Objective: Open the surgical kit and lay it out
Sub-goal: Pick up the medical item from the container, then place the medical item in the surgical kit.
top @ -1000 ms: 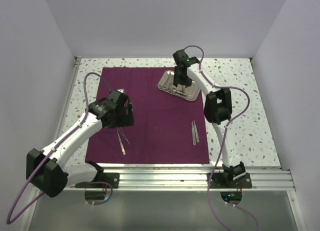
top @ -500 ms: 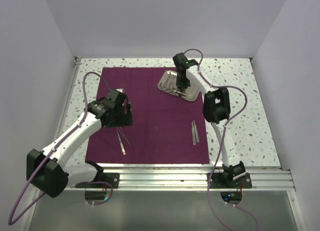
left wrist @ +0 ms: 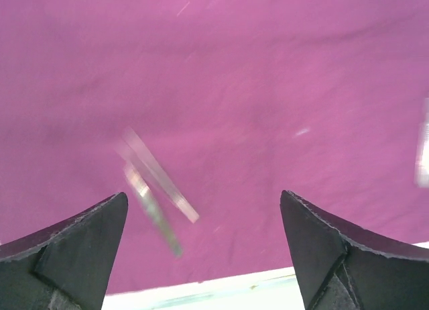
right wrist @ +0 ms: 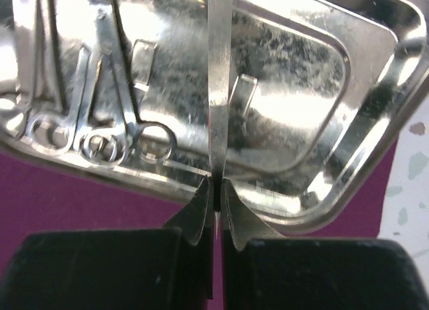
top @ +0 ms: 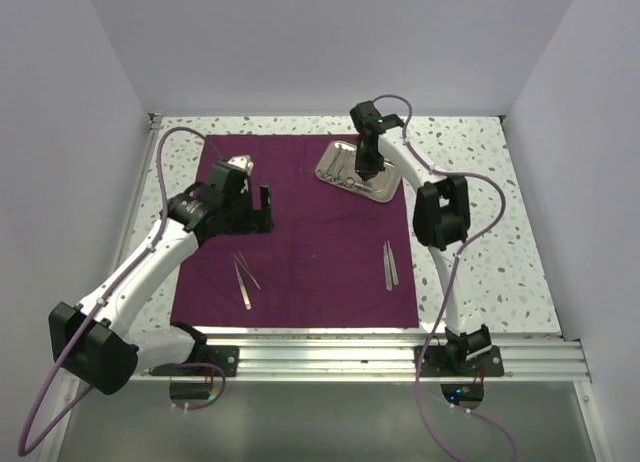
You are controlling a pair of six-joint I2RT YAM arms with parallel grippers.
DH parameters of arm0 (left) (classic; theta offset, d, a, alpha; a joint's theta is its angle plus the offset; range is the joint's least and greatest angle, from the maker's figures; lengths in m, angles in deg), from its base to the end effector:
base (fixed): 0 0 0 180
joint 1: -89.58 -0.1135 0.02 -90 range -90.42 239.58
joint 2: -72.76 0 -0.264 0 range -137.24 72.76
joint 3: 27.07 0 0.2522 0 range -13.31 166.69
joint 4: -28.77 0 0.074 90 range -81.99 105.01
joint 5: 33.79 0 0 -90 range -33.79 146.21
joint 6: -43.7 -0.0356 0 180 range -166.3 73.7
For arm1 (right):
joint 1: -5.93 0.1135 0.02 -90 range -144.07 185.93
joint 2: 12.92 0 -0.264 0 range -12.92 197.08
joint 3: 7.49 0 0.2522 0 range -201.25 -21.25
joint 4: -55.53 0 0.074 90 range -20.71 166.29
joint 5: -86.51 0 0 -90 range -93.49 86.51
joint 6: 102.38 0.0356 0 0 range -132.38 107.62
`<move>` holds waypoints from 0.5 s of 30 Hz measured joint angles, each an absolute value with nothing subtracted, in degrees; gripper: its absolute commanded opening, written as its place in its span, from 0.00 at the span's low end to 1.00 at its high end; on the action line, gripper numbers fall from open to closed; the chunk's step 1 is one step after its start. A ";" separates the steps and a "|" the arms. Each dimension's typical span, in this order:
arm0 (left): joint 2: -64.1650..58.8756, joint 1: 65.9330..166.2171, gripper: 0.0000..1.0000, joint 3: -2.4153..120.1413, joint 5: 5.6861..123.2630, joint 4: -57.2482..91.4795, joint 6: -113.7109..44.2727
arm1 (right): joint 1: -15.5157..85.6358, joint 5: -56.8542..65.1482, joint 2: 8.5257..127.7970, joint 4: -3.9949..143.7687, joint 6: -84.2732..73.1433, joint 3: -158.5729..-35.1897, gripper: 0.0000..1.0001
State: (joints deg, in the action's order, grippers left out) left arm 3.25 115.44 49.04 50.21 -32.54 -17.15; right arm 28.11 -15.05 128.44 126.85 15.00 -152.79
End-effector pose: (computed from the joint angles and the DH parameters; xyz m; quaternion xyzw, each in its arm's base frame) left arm 0.2188 -0.1019 0.3005 -0.0432 0.9508 -0.0956 0.2915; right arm 0.4839 0.1896 0.1952 0.0640 0.9737 -0.0079 0.2185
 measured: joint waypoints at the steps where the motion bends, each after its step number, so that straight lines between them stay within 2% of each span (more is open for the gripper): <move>1: 3.25 115.29 1.00 49.65 51.63 -30.88 -17.76 | 28.09 -14.00 126.21 126.50 14.76 -151.02 0.00; 5: 3.25 114.48 0.99 51.71 58.10 -23.25 -18.84 | 28.00 -6.96 112.83 123.20 14.52 -140.27 0.00; 7: 3.25 113.34 0.94 51.93 62.74 -17.70 -17.85 | 27.87 -1.30 105.60 118.79 15.11 -133.84 0.00; 8: 3.22 112.62 0.87 51.86 64.79 -15.40 -16.98 | 27.87 3.93 99.48 114.57 16.15 -128.49 0.00; 10: 3.20 110.22 0.80 51.16 70.69 -8.76 -14.27 | 27.89 9.83 93.80 109.13 18.21 -123.31 0.00; 15: 1.78 105.61 0.76 45.46 83.57 12.25 -2.44 | 28.09 25.24 83.68 93.50 26.56 -111.00 0.00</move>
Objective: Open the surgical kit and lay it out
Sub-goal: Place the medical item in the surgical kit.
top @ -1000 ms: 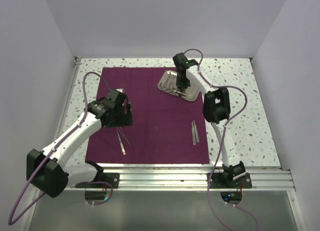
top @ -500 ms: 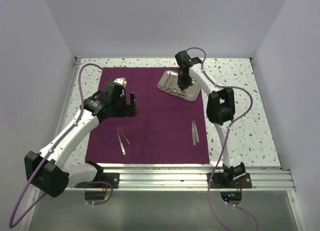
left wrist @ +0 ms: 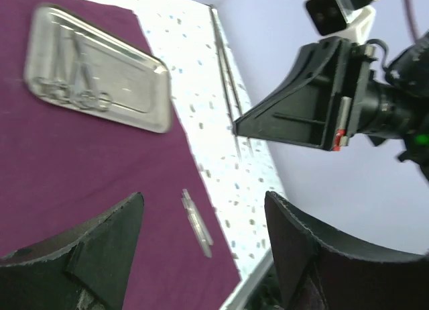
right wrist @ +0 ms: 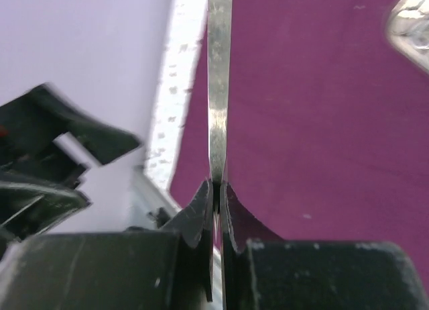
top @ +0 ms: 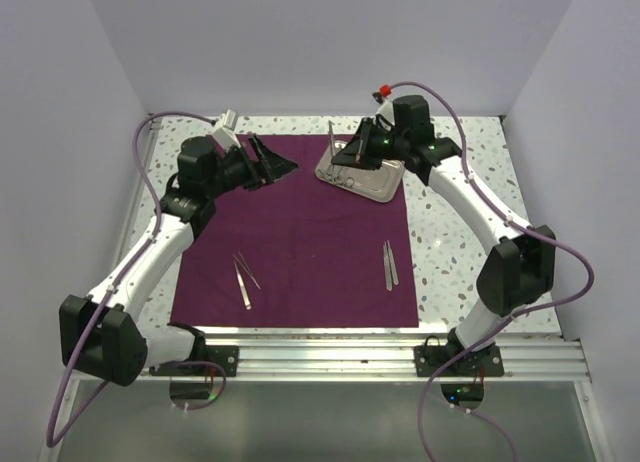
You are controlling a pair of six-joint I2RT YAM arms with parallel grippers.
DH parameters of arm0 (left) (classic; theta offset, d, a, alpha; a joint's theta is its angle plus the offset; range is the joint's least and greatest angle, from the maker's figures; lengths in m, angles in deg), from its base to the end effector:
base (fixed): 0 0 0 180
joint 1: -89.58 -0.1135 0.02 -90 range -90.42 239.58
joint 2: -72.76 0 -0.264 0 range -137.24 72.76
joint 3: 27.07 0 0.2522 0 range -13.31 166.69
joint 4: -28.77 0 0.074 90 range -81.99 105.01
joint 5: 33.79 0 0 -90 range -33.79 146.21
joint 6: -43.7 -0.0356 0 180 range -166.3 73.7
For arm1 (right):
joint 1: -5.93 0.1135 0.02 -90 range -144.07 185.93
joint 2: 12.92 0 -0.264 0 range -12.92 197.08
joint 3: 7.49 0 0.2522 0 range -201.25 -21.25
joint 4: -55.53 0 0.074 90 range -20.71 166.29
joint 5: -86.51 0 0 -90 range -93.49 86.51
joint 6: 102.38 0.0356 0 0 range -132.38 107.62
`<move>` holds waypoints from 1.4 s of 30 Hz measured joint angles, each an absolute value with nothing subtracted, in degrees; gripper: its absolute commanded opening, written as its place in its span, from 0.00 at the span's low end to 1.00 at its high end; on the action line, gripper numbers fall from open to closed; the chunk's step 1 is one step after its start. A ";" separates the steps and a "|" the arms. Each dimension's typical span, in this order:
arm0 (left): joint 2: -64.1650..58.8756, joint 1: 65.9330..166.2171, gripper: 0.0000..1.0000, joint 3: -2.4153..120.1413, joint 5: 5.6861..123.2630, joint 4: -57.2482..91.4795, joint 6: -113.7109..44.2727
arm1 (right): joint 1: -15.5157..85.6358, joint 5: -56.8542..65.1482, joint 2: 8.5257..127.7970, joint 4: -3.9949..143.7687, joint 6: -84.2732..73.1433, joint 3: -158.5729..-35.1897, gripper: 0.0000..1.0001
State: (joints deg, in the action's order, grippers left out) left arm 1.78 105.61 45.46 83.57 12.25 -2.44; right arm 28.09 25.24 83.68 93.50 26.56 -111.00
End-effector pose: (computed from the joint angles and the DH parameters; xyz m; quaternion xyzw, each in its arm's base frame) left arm 0.2724 -0.0953 0.3426 -0.0455 0.7827 -0.4579 0.4191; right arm 0.3555 0.1633 0.3518 0.0023 0.8522 0.4283 0.3006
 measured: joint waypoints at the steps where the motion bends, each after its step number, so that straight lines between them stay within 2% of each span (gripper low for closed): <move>1: 0.80 105.56 0.76 44.95 85.29 15.22 -0.37 | 28.13 27.60 83.22 91.03 27.94 -109.65 0.00; 11: -4.01 106.20 0.75 43.88 91.50 29.60 9.21 | 28.63 39.49 83.04 81.17 36.00 -107.66 0.00; 28: -13.52 108.12 0.68 49.54 91.39 38.96 14.19 | 31.36 45.13 83.00 71.97 44.59 -105.74 0.00; 31: -14.59 108.14 0.54 50.42 91.30 39.61 14.67 | 32.15 46.42 83.00 70.15 45.55 -105.17 0.00; 32: -14.90 108.16 0.38 50.64 91.33 39.68 14.91 | 32.30 46.83 83.00 69.89 45.75 -105.08 0.00; 34: -15.29 108.25 0.18 51.05 91.81 40.60 16.14 | 32.35 46.57 83.02 69.61 46.10 -104.51 0.00; 35: -15.31 108.47 0.01 51.40 91.83 40.84 16.44 | 32.35 46.68 83.09 69.52 46.12 -104.21 0.00; 39: -15.31 108.97 0.00 52.30 92.03 40.75 18.69 | 32.19 46.85 83.15 68.28 45.14 -103.51 0.00; 40: -15.31 108.95 0.00 52.38 92.00 40.44 18.67 | 32.19 46.85 83.17 68.12 45.14 -103.51 0.07; 41: -15.31 108.89 0.00 52.52 91.98 40.01 18.63 | 32.19 46.81 83.24 68.10 45.12 -103.51 0.53; 42: -15.31 108.89 0.00 52.65 91.96 39.48 18.52 | 32.19 46.72 83.28 68.43 45.33 -103.51 0.79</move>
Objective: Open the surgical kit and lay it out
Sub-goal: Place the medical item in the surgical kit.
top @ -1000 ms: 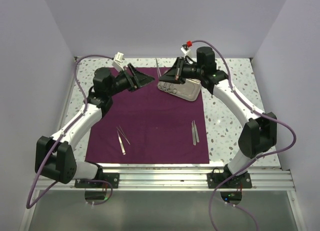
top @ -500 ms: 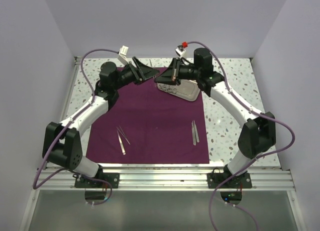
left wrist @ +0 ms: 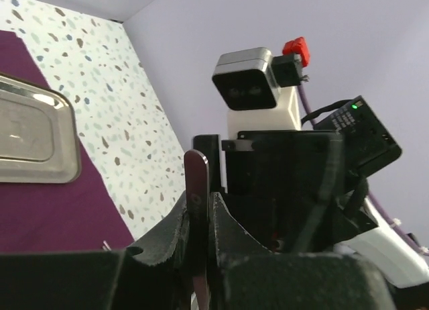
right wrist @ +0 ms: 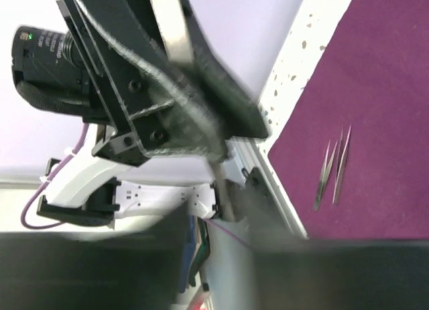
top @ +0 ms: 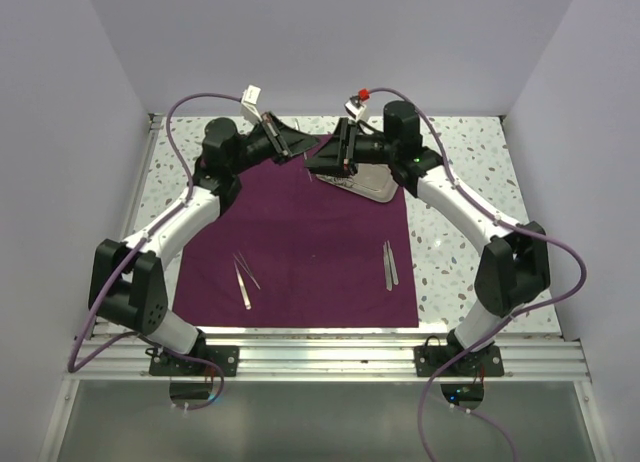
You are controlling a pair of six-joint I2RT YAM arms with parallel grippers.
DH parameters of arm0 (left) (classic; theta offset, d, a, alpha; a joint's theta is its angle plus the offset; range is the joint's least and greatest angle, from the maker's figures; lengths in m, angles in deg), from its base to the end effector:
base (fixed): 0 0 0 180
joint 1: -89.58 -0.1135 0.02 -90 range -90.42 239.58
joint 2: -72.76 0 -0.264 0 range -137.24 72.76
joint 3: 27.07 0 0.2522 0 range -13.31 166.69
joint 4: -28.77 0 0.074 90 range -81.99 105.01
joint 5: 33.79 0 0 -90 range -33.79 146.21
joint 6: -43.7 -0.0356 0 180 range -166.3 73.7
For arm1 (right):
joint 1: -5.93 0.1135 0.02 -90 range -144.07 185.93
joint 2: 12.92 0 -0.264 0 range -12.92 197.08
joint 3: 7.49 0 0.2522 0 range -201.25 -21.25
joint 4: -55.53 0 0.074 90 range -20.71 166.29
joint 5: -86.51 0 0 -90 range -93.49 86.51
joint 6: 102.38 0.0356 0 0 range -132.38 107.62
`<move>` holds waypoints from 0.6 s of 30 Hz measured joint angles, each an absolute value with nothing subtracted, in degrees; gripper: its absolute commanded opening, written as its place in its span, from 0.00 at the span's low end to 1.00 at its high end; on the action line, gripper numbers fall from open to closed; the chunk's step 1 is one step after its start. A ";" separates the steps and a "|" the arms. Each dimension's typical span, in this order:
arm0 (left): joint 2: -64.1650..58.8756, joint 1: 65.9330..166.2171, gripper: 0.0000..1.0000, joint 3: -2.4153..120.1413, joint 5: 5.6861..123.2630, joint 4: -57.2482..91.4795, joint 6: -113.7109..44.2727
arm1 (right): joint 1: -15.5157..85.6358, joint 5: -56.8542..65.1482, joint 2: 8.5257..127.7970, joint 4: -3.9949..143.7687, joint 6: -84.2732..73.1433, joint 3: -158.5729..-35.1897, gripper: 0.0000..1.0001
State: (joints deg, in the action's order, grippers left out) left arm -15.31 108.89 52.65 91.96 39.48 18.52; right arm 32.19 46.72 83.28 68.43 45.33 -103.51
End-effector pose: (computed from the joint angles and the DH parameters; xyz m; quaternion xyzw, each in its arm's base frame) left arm 0.3361 -0.1398 0.3450 -0.0507 0.6933 -0.6178 0.3674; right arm 0.3421 0.1993 0.3533 -0.0618 0.7541 0.6237 0.1964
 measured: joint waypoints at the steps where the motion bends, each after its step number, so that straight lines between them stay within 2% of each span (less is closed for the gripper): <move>1: -15.31 108.89 0.00 52.80 91.70 38.74 17.03 | 32.19 46.77 83.35 68.67 45.42 -103.53 0.97; 3: -15.31 108.75 0.00 53.54 91.04 34.54 13.75 | 32.22 46.44 83.44 70.59 44.20 -104.01 0.98; 7: -15.18 108.71 0.00 57.08 87.04 20.09 3.76 | 32.11 42.39 85.84 83.79 36.98 -112.12 0.98; 11: -13.17 108.78 0.00 57.67 78.65 3.22 -7.58 | 30.49 37.50 87.44 94.26 29.79 -117.89 0.98; 18: -9.21 108.95 0.00 43.93 60.88 -15.71 -15.47 | 23.32 34.33 90.56 102.44 25.42 -118.59 0.98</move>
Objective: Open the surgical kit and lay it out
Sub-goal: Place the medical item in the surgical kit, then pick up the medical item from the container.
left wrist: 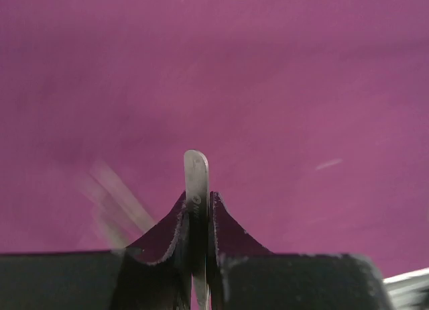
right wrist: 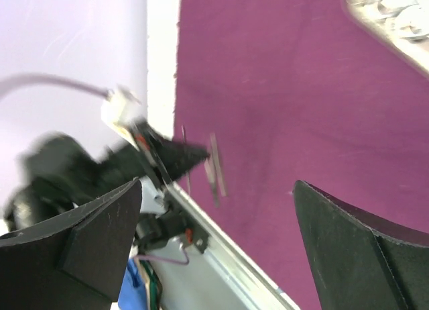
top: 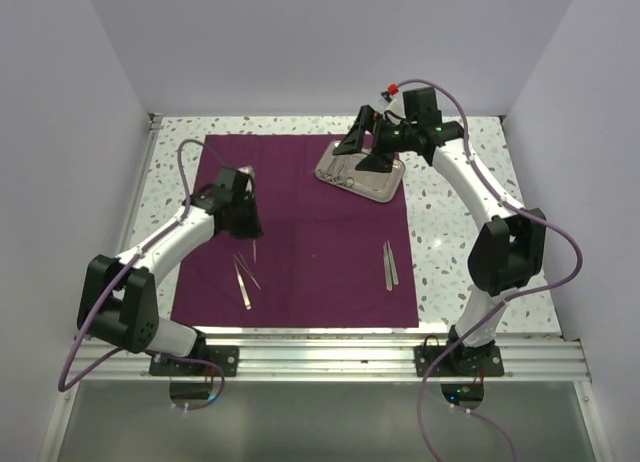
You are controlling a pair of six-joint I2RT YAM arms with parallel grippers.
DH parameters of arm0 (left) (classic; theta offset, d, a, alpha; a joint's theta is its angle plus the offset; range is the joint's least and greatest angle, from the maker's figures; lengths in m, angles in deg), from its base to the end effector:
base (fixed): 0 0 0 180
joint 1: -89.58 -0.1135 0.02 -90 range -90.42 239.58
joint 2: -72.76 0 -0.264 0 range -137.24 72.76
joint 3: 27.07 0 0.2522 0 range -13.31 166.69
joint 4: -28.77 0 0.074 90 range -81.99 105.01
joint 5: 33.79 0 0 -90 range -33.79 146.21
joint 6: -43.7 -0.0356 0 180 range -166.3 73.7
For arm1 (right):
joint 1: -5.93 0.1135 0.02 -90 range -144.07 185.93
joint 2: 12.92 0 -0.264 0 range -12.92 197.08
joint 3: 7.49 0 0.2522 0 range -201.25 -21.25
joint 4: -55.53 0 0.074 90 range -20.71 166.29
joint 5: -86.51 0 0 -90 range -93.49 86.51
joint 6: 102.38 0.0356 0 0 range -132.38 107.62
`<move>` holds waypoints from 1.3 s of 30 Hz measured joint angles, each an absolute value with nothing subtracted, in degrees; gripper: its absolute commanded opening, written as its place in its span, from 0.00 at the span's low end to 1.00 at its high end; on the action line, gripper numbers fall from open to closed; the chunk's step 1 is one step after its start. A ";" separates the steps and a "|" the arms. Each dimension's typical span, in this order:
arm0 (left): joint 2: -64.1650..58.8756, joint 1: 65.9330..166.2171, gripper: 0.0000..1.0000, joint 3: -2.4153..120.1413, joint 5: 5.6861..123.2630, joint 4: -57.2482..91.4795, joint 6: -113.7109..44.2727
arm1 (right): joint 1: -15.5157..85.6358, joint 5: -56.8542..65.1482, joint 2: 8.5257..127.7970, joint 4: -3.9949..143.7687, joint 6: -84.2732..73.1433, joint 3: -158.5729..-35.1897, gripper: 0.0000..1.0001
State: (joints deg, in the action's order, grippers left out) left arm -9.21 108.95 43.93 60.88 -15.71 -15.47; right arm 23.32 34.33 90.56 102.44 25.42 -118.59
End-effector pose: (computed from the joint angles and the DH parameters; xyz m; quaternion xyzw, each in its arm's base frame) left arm 0.2753 -0.0998 0.2367 -0.0832 0.9505 -0.1611 0.2522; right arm 0.3853 0.1435 0.3390 0.0149 0.8660 0.4472 0.2234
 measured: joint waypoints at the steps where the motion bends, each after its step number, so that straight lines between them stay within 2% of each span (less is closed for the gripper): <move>1: -9.17 109.00 0.00 41.06 59.52 -17.52 -15.47 | 22.53 34.05 90.96 102.87 25.23 -118.59 0.98; 6: -8.62 110.04 0.00 30.13 56.09 -21.89 -15.12 | 21.20 33.43 91.41 104.01 24.55 -118.57 0.98; 8: -7.84 110.88 0.01 29.85 55.09 -21.78 -14.42 | 21.42 33.43 91.41 104.05 24.37 -118.57 0.99; 16: -8.01 112.25 0.31 29.96 51.85 -21.59 -13.90 | 21.62 33.46 91.39 104.43 23.43 -117.98 0.98; 18: -7.92 112.25 0.34 29.96 51.09 -21.72 -13.87 | 21.62 33.43 91.41 104.49 23.15 -117.80 0.98; 30: -5.41 112.27 0.34 33.35 48.40 -25.37 -13.87 | 21.55 33.32 92.16 104.67 22.45 -117.82 0.98; 38: -3.07 112.25 0.34 44.36 47.87 -31.20 -13.92 | 21.55 29.78 98.17 107.51 20.24 -124.77 0.98; 39: -2.96 112.27 0.37 46.29 47.79 -31.90 -13.96 | 21.57 28.69 99.57 108.08 19.89 -126.41 0.98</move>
